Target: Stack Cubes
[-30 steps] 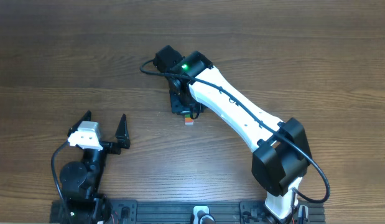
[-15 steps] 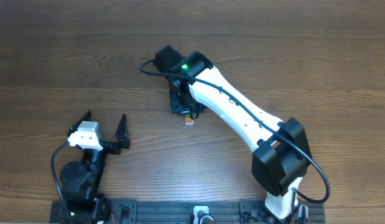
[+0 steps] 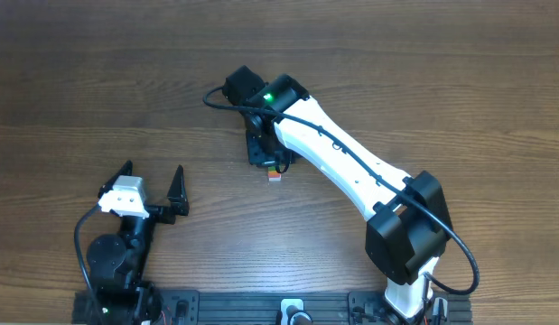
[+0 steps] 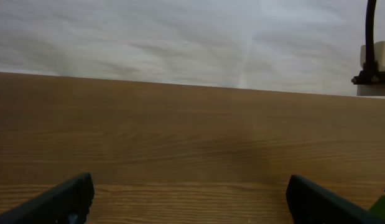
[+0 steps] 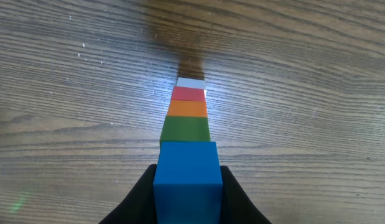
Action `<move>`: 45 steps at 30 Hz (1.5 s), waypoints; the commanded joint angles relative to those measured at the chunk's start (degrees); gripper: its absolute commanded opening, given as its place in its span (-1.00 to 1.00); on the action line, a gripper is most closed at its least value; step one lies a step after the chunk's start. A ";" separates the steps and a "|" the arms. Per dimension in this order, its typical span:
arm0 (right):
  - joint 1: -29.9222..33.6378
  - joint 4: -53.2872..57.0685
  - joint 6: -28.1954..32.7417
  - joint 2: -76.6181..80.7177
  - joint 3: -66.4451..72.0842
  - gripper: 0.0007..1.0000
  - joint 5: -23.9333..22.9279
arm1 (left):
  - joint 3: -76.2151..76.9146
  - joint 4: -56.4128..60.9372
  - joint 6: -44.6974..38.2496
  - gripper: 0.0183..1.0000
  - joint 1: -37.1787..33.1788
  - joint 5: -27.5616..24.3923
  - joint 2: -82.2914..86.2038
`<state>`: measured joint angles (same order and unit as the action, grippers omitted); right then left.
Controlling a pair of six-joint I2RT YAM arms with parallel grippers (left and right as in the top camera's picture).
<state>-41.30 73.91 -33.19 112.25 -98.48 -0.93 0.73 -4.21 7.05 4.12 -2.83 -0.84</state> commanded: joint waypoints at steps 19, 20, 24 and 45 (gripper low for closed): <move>-0.44 -1.05 -0.66 0.61 0.76 -0.98 1.14 | -0.39 0.09 -0.83 1.00 0.26 -0.59 0.46; -0.44 -1.05 -0.66 0.61 0.76 -0.98 1.14 | -0.39 0.09 -0.83 1.00 0.26 -0.59 0.46; -0.42 -1.05 -0.66 0.61 0.76 -0.98 1.14 | -0.39 0.09 -0.83 1.00 0.26 -0.59 0.46; -0.42 -1.03 -0.63 0.61 0.76 -0.93 1.11 | -0.39 0.09 -0.83 1.00 0.26 -0.59 0.46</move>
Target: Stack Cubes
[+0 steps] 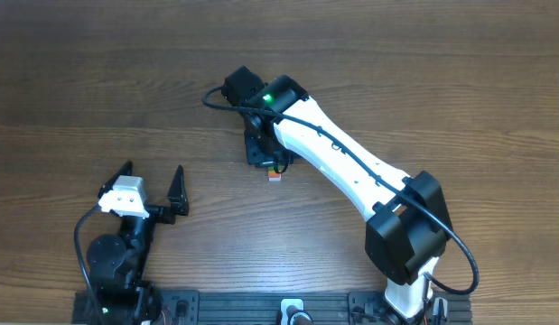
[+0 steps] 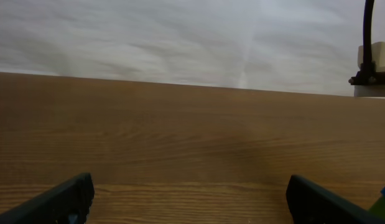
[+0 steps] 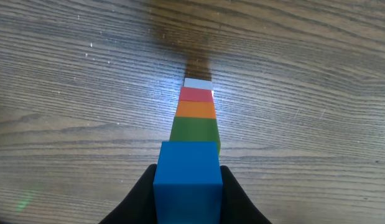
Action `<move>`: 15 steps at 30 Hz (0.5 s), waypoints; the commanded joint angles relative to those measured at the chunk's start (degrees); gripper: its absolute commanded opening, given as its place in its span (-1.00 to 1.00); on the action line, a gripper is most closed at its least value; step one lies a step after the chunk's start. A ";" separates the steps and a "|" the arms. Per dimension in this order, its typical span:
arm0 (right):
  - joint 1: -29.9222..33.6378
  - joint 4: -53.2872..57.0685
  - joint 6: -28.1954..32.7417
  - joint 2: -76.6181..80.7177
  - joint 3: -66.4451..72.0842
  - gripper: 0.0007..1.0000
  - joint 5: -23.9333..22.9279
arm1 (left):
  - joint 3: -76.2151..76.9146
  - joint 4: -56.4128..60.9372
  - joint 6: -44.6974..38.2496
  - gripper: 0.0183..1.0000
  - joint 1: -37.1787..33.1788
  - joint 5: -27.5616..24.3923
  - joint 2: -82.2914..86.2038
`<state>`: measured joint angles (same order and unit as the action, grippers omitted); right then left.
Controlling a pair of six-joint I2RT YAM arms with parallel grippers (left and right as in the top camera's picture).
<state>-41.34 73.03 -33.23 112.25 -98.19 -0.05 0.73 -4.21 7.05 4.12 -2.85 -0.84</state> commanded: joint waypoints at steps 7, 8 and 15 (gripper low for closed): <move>-0.33 -0.13 -0.59 0.61 0.48 -0.91 0.24 | -0.39 0.09 -0.83 1.00 0.26 -0.57 0.46; -0.33 -0.11 -0.59 0.61 0.50 -0.91 0.24 | -0.39 0.09 -0.83 1.00 0.26 -0.57 0.46; -0.33 -0.09 -0.59 0.61 0.50 -0.91 0.24 | -0.39 0.09 -0.83 1.00 0.26 -0.57 0.46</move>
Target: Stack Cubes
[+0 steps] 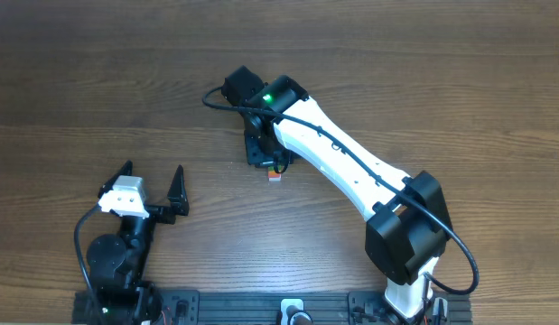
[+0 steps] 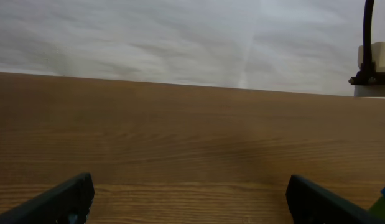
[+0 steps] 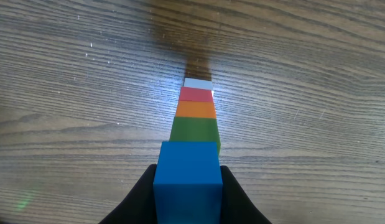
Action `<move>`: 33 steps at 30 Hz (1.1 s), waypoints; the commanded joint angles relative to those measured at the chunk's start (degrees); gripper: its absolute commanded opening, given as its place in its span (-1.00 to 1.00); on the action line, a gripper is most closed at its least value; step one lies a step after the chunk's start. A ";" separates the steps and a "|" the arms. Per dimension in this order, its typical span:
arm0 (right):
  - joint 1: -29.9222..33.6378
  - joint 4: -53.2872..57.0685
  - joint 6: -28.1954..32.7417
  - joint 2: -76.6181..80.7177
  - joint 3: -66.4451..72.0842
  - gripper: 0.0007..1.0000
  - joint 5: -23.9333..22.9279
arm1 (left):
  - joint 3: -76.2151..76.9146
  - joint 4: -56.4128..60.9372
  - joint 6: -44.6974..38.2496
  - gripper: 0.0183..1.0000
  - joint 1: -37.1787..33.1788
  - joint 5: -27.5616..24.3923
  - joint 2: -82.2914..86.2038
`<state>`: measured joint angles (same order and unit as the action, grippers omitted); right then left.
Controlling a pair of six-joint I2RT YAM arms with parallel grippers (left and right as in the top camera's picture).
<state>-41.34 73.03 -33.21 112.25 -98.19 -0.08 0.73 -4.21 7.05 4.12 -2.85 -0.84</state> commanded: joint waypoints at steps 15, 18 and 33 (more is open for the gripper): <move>-0.33 0.24 -0.39 0.61 0.50 -0.92 -0.22 | -0.39 0.09 -0.83 1.00 0.26 -0.57 0.46; -0.33 0.26 -0.39 0.61 0.50 -0.92 -0.24 | -0.39 0.09 -0.83 1.00 0.26 -0.57 0.46; -0.33 0.22 -0.42 0.61 0.50 -0.39 -0.39 | -0.39 0.09 -0.83 1.00 0.26 -0.57 0.46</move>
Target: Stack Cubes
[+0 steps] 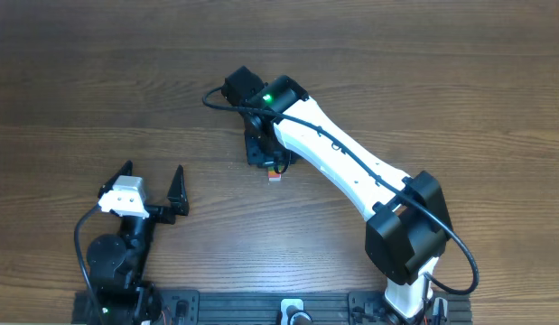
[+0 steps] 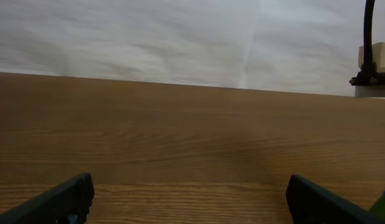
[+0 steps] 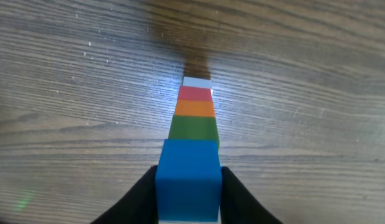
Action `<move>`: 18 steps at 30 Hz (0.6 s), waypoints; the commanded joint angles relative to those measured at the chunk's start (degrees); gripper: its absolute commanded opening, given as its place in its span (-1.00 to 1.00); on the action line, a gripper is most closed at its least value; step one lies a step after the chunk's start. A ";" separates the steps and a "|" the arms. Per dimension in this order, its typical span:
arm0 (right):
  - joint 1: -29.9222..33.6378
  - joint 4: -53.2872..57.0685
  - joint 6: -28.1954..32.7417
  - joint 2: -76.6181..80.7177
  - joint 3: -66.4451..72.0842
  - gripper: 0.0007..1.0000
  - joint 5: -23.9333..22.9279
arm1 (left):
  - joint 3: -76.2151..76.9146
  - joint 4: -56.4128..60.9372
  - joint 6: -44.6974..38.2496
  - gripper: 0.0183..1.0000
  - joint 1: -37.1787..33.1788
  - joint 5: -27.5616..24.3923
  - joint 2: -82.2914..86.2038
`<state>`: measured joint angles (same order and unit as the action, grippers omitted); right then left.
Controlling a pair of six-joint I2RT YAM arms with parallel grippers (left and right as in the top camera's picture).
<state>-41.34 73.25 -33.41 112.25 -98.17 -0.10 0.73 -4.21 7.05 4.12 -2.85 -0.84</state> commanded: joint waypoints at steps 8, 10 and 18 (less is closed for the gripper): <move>-0.33 -0.09 -0.22 0.63 0.48 -0.30 -0.37 | -0.39 0.09 -0.83 1.00 0.26 -0.57 0.46; -0.33 -0.20 -0.22 0.63 0.48 -0.20 -0.37 | -0.39 0.09 -0.83 1.00 0.26 -0.57 0.46; -0.31 -1.33 -0.13 0.63 0.48 0.64 -1.55 | -0.39 0.09 -0.83 1.00 0.26 -0.57 0.46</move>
<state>-41.34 72.55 -33.80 112.25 -98.13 -0.23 0.73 -4.21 7.05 4.12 -2.85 -0.84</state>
